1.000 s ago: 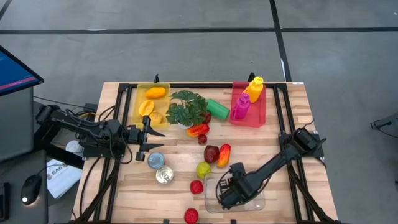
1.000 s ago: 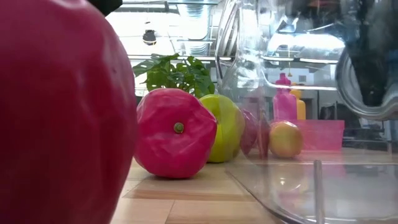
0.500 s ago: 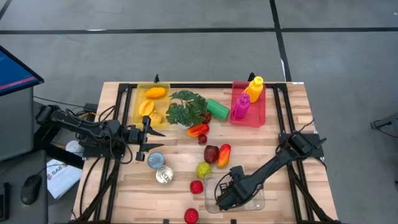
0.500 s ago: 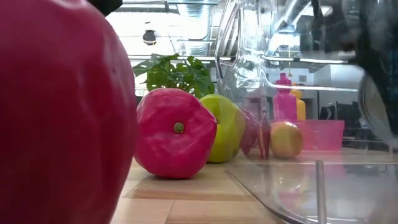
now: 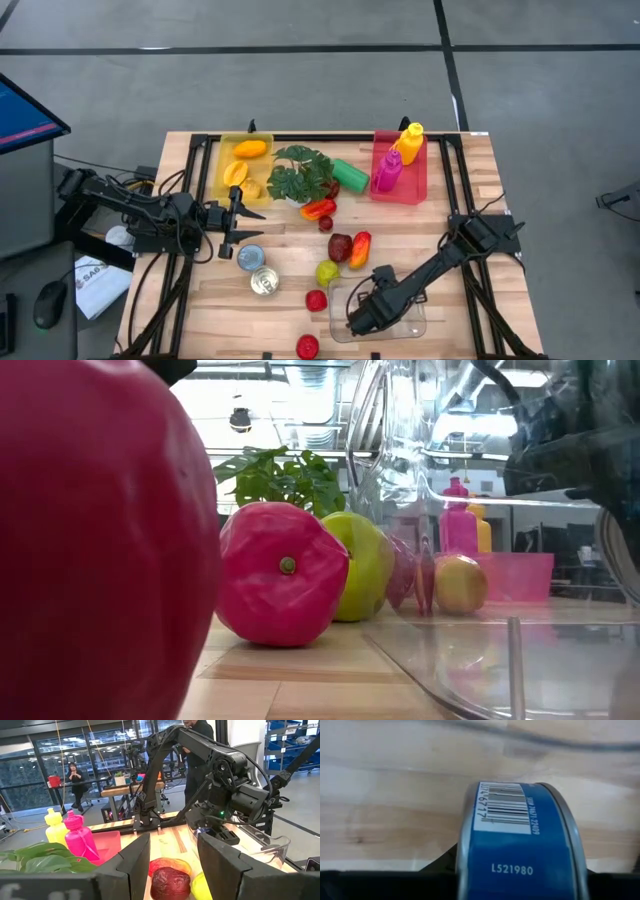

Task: Pick & Place Food Item
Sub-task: Put the blue tuna can into the transparent bin

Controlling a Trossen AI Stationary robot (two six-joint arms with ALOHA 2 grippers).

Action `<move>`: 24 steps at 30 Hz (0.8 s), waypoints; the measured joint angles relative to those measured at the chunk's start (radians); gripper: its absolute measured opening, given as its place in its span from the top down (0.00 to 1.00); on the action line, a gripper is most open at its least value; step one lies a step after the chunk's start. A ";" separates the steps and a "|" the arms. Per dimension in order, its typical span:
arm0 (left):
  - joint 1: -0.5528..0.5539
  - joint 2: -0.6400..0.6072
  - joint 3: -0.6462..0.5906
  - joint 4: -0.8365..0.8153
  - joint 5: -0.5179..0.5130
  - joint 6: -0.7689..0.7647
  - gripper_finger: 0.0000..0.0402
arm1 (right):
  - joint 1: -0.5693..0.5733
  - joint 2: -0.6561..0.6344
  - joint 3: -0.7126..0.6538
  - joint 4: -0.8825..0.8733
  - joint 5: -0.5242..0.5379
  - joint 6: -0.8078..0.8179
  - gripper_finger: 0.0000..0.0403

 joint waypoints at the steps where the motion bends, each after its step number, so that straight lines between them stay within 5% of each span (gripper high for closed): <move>1: 0.000 0.000 0.000 0.000 0.000 0.000 0.62 | 0.000 0.000 0.000 0.006 -0.002 0.000 0.67; 13: 0.000 0.000 0.000 0.000 0.000 0.000 0.62 | -0.002 -0.001 0.000 0.056 0.023 -0.035 0.35; 24: 0.000 0.000 0.000 0.000 0.000 0.000 0.62 | -0.027 -0.001 0.017 0.140 0.035 -0.082 0.32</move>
